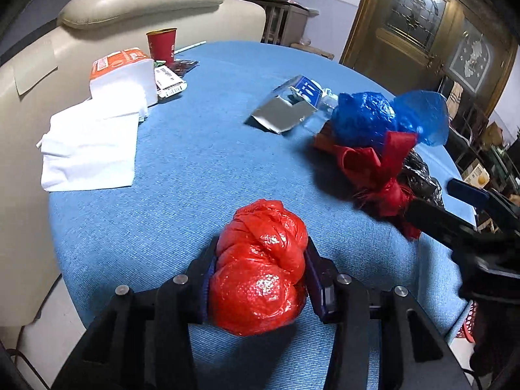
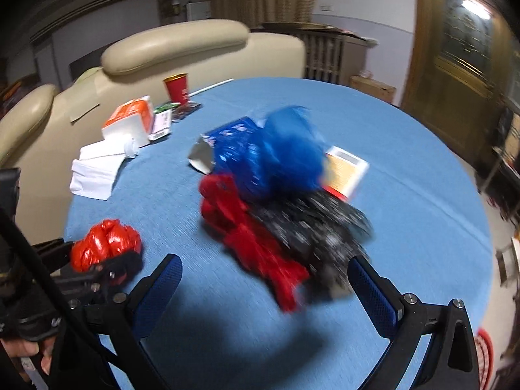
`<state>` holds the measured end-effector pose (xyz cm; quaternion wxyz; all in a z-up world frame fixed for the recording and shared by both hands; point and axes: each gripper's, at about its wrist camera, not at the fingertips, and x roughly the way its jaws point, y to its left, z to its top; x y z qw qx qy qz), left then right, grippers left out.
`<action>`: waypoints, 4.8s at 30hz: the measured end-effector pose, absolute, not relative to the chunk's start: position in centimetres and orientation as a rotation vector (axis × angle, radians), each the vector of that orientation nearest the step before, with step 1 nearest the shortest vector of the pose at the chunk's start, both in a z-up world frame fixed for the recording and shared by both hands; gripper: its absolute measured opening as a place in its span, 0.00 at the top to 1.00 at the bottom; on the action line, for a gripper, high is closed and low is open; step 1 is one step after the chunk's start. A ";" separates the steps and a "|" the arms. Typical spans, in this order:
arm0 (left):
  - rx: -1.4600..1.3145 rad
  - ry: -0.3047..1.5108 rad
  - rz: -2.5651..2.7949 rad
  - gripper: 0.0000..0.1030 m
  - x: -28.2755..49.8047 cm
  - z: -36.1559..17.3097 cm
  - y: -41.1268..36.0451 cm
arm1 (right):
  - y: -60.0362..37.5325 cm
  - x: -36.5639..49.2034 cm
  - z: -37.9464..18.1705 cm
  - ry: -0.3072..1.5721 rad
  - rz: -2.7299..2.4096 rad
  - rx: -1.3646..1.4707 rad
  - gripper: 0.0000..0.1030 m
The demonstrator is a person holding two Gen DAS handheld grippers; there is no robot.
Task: Collect trash
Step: 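Grasp the red mesh bag with the right gripper while the left holds the red bag, then carry both bags over the red wastebasket and open both grippers, then move both tools back to the blue and black bags on the table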
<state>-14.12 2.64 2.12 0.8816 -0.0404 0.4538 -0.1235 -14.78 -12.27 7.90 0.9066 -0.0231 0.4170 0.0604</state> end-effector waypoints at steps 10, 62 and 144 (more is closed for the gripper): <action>-0.089 0.967 -0.267 0.53 -14.3 1.5 2.3 | -10.7 -11.2 5.5 0.950 0.115 -0.171 0.45; 0.234 0.850 -0.727 0.53 -21.7 8.2 -19.3 | -33.7 -33.6 9.6 0.804 -0.285 0.320 0.71; -0.022 0.870 -0.355 0.26 -15.6 4.8 -4.0 | -23.3 -25.0 9.7 0.952 -0.077 0.091 0.02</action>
